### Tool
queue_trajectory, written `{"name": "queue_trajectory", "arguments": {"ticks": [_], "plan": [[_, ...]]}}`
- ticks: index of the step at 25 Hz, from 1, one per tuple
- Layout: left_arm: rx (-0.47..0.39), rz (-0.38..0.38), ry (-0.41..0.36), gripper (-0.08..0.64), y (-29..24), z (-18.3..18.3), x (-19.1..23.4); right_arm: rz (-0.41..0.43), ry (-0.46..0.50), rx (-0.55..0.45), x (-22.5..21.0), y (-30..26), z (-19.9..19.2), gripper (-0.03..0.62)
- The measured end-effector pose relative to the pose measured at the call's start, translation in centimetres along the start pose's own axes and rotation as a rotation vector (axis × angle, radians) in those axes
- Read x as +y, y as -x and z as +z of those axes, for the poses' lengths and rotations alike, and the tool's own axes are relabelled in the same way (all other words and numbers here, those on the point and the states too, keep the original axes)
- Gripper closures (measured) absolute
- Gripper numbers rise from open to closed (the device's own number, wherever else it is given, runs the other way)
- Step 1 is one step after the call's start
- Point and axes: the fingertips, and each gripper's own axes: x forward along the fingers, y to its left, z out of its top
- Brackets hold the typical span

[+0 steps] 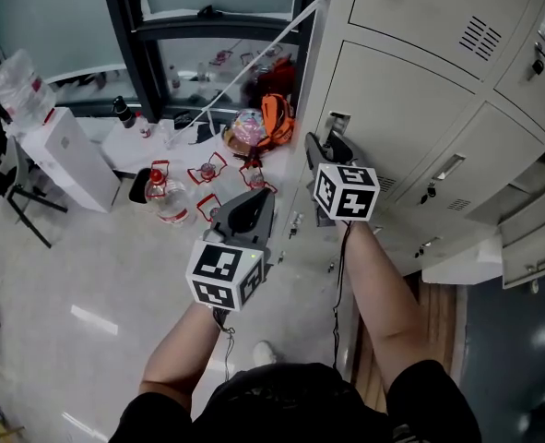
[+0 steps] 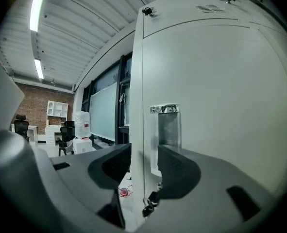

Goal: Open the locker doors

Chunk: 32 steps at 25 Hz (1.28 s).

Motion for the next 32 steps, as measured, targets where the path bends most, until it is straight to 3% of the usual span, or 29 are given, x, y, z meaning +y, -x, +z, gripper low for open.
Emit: {"name": "queue_trajectory", "arguments": {"ticks": [16,32], "plan": [[0.000,0.007,0.013,0.561,1.7,-0.3,0.2,-0.075,0.001,0.015,0.1,1.6,-0.5,0.497],[0.011,-0.040,0.002,0.561,4.2,-1.0,-5.5,0.113,0.035,-0.001,2.4,9.6,-1.4,0.492]]}}
